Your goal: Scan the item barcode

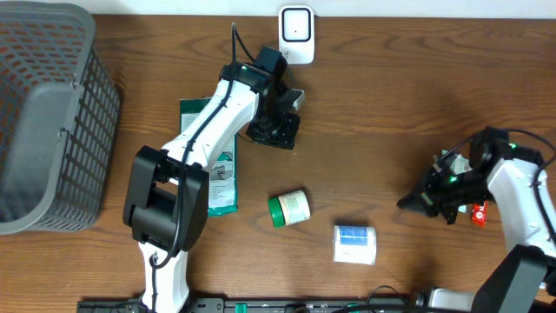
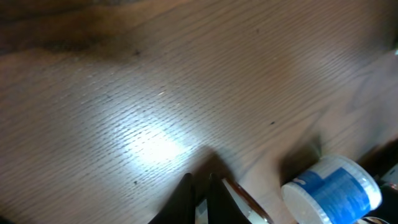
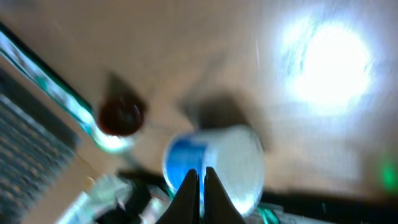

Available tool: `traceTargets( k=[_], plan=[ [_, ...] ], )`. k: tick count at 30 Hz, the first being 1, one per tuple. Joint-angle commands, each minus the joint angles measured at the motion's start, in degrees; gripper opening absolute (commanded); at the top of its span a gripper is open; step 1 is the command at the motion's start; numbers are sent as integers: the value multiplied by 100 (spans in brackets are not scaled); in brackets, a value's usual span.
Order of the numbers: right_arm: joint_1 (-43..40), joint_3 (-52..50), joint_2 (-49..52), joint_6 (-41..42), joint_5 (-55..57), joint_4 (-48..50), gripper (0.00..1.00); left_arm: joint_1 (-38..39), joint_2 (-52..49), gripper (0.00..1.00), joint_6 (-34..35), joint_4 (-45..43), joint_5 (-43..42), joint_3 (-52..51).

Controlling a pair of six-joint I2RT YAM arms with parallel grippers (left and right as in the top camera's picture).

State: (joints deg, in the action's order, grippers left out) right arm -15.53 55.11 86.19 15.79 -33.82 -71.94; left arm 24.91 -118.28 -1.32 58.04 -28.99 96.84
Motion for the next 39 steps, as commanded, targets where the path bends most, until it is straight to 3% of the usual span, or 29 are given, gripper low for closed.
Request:
traceTargets(
  k=[1, 5, 7, 15, 24, 28, 34, 39],
  plan=[
    [501, -413, -46, -476, -310, -293, 1, -4, 116, 8, -59, 66, 177, 153],
    [1314, -1056, -46, -1279, -1867, -407, 1, -2, 116, 8, -59, 83, 179, 153],
    [1687, -1252, -44, -1231, -1980, -238, 1, -4, 116, 9, -59, 81, 177, 153],
    [2118, -1414, -42, 695, 688, 778, 1, -2, 116, 8, -59, 92, 177, 153],
    [2109, -1344, -44, 632, 450, 1502, 1, -4, 116, 9, -59, 94, 179, 153],
    [2109, -822, -44, -48, -461, 1019, 1, -2, 116, 9, -59, 90, 179, 153],
    [2256, 153, -48, -1272, -409, -610, 1, -4, 116, 9, -59, 85, 179, 153],
    [2634, -72, -46, -938, 4, -824, 1, -4, 116, 13, -61, 87, 179, 153]
  ],
)
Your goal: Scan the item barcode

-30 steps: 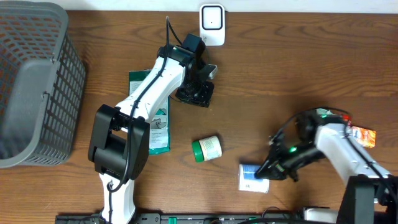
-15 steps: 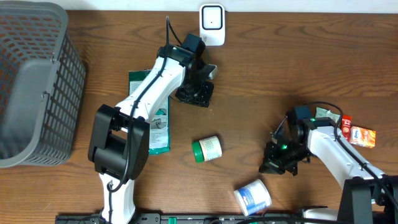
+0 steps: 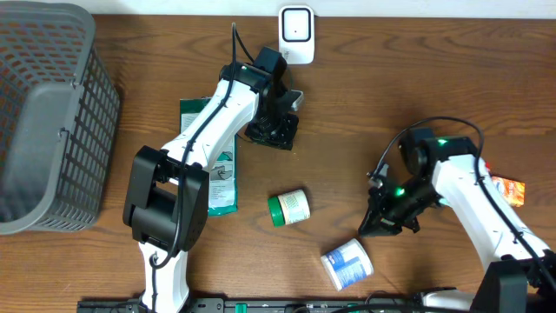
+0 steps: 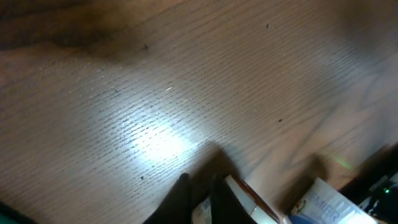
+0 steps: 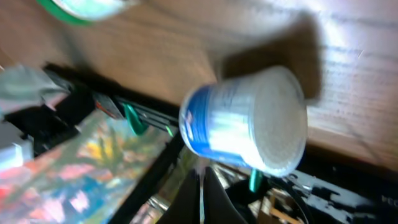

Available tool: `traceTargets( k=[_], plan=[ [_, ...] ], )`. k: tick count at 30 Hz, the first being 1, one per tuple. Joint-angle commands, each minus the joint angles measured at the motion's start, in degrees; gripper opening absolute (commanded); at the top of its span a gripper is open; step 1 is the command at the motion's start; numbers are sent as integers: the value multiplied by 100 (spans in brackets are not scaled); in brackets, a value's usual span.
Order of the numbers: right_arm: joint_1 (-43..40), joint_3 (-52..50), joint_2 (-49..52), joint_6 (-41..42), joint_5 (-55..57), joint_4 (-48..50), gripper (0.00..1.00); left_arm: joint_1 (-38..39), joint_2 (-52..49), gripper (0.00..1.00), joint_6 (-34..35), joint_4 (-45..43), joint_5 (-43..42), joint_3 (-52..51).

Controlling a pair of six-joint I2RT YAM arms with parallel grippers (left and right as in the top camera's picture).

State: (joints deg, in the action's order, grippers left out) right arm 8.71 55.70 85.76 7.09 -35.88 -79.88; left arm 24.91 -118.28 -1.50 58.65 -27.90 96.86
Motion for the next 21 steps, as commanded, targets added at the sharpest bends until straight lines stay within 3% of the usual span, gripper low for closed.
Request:
traceTargets(
  k=[1, 5, 12, 21],
  plan=[
    [302, -212, -2, 26, 267, -33, 1, -4, 116, 13, -44, 24, 70, 151],
    [809, -422, -50, 96, 356, -76, 1, -4, 116, 13, -44, 22, 85, 151],
    [2157, -431, -356, 1204, 1342, -74, 1, -28, 116, 13, -39, 22, 461, 151],
    [3462, -466, -831, 1921, 1982, -72, 1, -463, 116, 13, 125, -85, 457, 151]
  ],
)
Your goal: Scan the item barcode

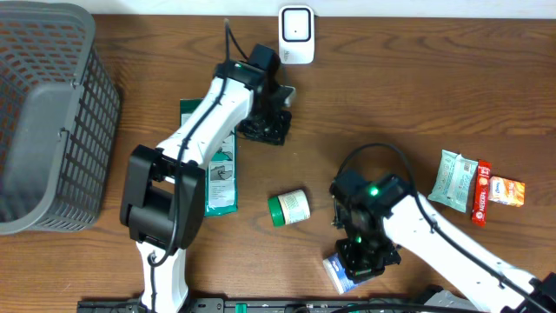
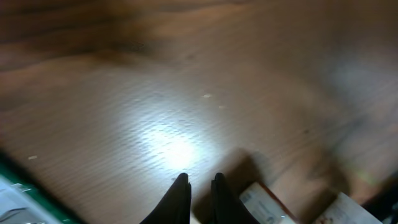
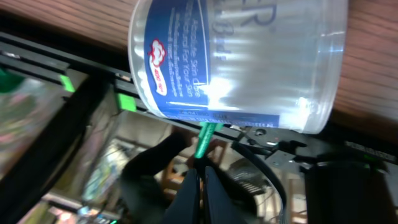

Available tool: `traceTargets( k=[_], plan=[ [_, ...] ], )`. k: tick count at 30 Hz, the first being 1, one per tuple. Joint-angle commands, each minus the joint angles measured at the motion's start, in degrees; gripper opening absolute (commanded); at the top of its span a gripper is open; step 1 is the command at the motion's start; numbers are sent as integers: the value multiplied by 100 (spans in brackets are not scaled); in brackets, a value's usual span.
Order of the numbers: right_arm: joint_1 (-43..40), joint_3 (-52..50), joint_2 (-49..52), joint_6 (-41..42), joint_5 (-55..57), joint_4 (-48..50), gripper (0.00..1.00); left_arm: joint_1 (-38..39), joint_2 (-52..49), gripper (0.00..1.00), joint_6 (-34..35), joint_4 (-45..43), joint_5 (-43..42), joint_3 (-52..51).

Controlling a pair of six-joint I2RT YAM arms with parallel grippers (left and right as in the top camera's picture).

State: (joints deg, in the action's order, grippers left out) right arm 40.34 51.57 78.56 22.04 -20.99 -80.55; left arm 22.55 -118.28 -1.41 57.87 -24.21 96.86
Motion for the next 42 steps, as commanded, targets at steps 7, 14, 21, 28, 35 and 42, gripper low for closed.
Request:
traceTargets(
  k=[7, 14, 21, 28, 35, 42],
  plan=[
    [1016, -186, -103, 599, 636, 37, 1, -673, 116, 13, 297, 48, -107, 151],
    [1342, -188, -105, 1115, 933, 35, 1, -780, 116, 13, 295, 57, -105, 151],
    [1591, -334, -105, 1292, 1128, 219, 1, -780, 116, 13, 291, 55, -103, 151],
    [2092, -623, -105, 1523, 1209, 898, 1, -780, 116, 13, 249, 11, -101, 151],
    [1904, -581, -105, 1521, 1838, 1589, 1, -780, 116, 13, 251, -37, -101, 151],
    [1193, -313, -107, 1305, 1910, 1853, 1, -776, 116, 13, 254, -9, -103, 151]
  ],
)
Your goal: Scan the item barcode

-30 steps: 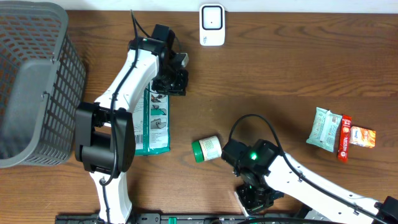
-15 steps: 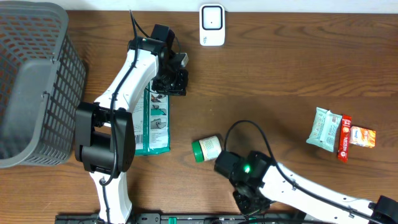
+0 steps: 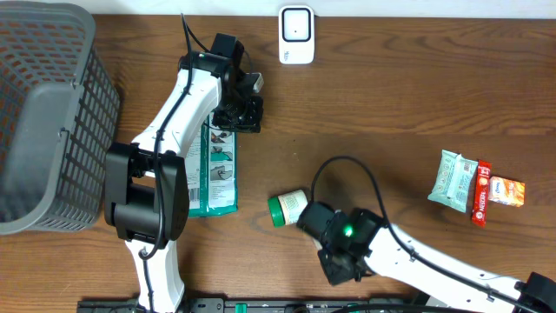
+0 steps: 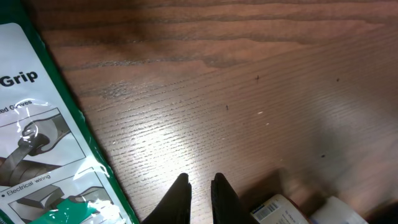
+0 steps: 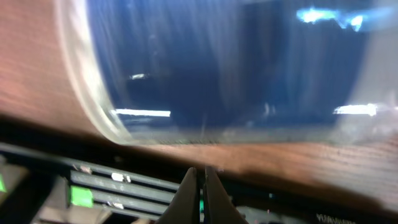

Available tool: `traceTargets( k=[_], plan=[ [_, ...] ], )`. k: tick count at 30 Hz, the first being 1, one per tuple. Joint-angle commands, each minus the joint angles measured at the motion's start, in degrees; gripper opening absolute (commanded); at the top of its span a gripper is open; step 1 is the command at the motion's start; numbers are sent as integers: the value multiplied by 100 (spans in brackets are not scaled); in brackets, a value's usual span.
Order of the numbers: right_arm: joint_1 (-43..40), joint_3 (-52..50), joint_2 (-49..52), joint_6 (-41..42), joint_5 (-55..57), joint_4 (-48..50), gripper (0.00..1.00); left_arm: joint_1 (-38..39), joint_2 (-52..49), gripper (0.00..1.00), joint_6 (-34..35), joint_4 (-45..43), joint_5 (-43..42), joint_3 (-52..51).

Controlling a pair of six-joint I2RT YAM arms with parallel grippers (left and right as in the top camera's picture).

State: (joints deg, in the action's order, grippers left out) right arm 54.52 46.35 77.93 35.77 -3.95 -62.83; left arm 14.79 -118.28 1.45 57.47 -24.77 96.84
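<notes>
A clear container with blue print [image 5: 224,62] fills the upper right wrist view, blurred, just beyond my right gripper [image 5: 200,177], which is shut with nothing between its fingers. In the overhead view the right gripper [image 3: 337,268] sits at the table's front edge and the container is hidden under it. The white scanner [image 3: 296,35] stands at the back edge. My left gripper [image 3: 241,113] hovers beside the top of a green package [image 3: 217,174]. The left gripper [image 4: 200,183] is shut but for a narrow gap and holds nothing. The package [image 4: 37,124] lies to its left.
A green-lidded jar [image 3: 288,207] lies mid-table, close to the right arm. Snack packets [image 3: 473,189] lie at the far right. A grey wire basket [image 3: 48,113] fills the left end. A white barcode label [image 4: 280,211] shows at the left wrist view's lower edge.
My right gripper moved slightly left along the front edge, and the container now fills its view and is hidden from overhead. My left gripper moved left, away from the scanner, to the green package's top.
At first my right gripper was at the far right by the snacks, with the container lying front-centre. Then it was close beside the container, which lay turned and nearer the front edge. Then it was over the container. The left gripper stayed below the scanner until now.
</notes>
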Motion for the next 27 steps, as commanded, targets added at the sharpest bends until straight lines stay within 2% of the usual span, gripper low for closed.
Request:
traceTargets(
  k=[1, 4, 7, 12, 16, 23, 27],
  plan=[
    [-382, 227, -44, -70, 197, 219, 1, 4, 116, 13, -33, 31, -46, 153],
    [-848, 232, -44, -118, -24, 654, 1, 7, 116, 13, -33, 33, -46, 153],
    [-1495, 232, -44, -315, -723, 1259, 1, 7, 116, 13, -33, 35, -46, 153],
    [-2337, 232, -42, -520, -1340, 1585, 1, 7, 116, 13, -35, 37, -46, 153],
    [-2500, 229, -42, -719, -1475, 1700, 1, 7, 116, 13, -35, 33, -46, 153],
    [-2529, 229, -22, -505, -1631, 2964, 1, 9, 116, 13, -35, 37, -46, 153],
    [-2531, 229, 105, -407, -1622, 3283, 1, 13, 116, 13, -35, 44, -46, 153]
  ],
)
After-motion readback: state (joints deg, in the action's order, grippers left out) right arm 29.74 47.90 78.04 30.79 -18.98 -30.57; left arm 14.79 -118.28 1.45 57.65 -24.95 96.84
